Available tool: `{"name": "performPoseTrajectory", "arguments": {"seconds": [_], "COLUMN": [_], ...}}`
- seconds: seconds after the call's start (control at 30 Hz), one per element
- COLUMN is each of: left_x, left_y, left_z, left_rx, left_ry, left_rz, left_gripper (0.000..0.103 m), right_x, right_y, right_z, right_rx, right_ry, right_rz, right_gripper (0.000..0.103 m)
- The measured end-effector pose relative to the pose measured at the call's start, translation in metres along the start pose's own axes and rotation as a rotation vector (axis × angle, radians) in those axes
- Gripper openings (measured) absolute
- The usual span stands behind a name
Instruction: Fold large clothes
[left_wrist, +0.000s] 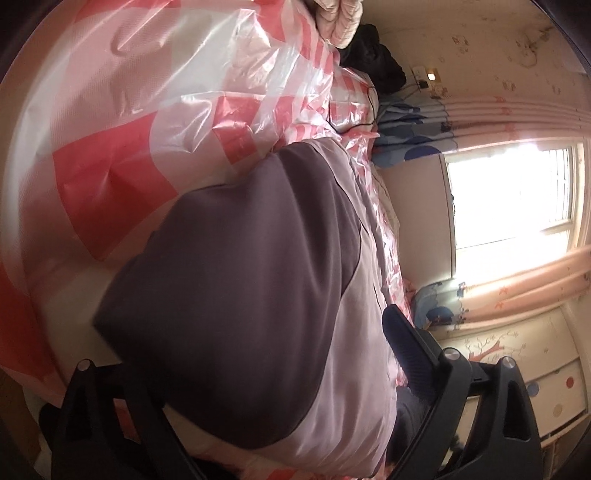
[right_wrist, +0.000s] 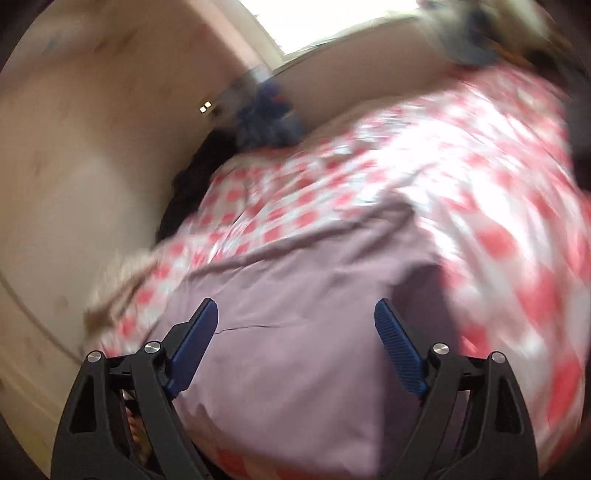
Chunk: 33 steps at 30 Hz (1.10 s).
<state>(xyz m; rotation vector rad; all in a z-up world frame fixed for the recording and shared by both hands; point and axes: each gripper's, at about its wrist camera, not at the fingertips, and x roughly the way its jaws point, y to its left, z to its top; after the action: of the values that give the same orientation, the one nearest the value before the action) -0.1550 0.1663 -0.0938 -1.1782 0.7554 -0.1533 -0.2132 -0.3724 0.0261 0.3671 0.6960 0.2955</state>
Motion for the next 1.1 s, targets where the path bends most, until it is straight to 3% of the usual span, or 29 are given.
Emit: {"name": "performPoseTrajectory", "arguments": {"seconds": [0.07,0.1,0.13,0.17,0.2,0.27,0.3,0.4,0.47,0.53,0.6,0.67,0.8,0.97,1.07,1.1], "left_x": [0.001,0.002,0.001,0.001,0.001,-0.001,-0.002,-0.003,-0.003,-0.003,-0.003,-0.001,0.011,0.014,0.018,0.018], "left_y": [0.001,0.0,0.001,0.0,-0.001,-0.002,-0.001,0.003,0.004,0.006,0.008,0.014,0.019,0.007,0.004,0.001], "left_z": [0.001,0.002,0.002,0.002,0.003,0.005,0.006,0.005,0.004,0.003,0.003,0.004,0.01,0.008,0.004,0.002], "left_rx": [-0.019,-0.022,-0.024,-0.012,0.013,0.048,0.058,0.07,0.065,0.059,0.052,0.019,-0.047,-0.001,0.015,0.022], "left_ry": [-0.008,-0.013,-0.022,-0.029,-0.022,-0.019,-0.017,-0.019,-0.024,-0.027,-0.023,-0.015,-0.003,-0.027,-0.043,-0.047], "left_rz": [0.001,0.001,0.001,0.009,0.004,0.005,-0.002,-0.009,-0.018,-0.023,-0.022,-0.036,-0.025,-0.018,-0.008,-0.014], "left_gripper": [0.09,0.088,0.085,0.071,0.061,0.054,0.053,0.051,0.051,0.051,0.058,0.073,0.08,0.079,0.074,0.069], "right_x": [0.057,0.088,0.126,0.16,0.166,0.152,0.146,0.152,0.179,0.233,0.28,0.32,0.302,0.217,0.24,0.242], "right_y": [0.036,0.05,0.055,0.052,0.06,0.062,0.063,0.089,0.095,0.093,0.079,0.059,0.061,0.099,0.102,0.1], "right_z": [0.0,-0.009,-0.024,-0.046,-0.049,-0.037,-0.026,0.017,0.042,0.071,0.07,0.053,0.059,0.042,-0.009,-0.012], "right_rx": [-0.158,-0.228,-0.286,-0.327,-0.353,-0.292,-0.254,-0.311,-0.347,-0.366,-0.379,-0.335,-0.333,-0.415,-0.525,-0.516], "right_ry": [0.076,0.154,0.287,0.434,0.438,0.404,0.367,0.269,0.259,0.277,0.344,0.442,0.423,0.28,0.454,0.445], "right_rz": [-0.031,-0.085,-0.147,-0.194,-0.214,-0.185,-0.147,-0.179,-0.226,-0.294,-0.381,-0.356,-0.324,-0.24,-0.265,-0.264], "right_gripper": [0.088,0.093,0.095,0.097,0.097,0.097,0.097,0.097,0.097,0.097,0.097,0.097,0.097,0.097,0.097,0.097]}}
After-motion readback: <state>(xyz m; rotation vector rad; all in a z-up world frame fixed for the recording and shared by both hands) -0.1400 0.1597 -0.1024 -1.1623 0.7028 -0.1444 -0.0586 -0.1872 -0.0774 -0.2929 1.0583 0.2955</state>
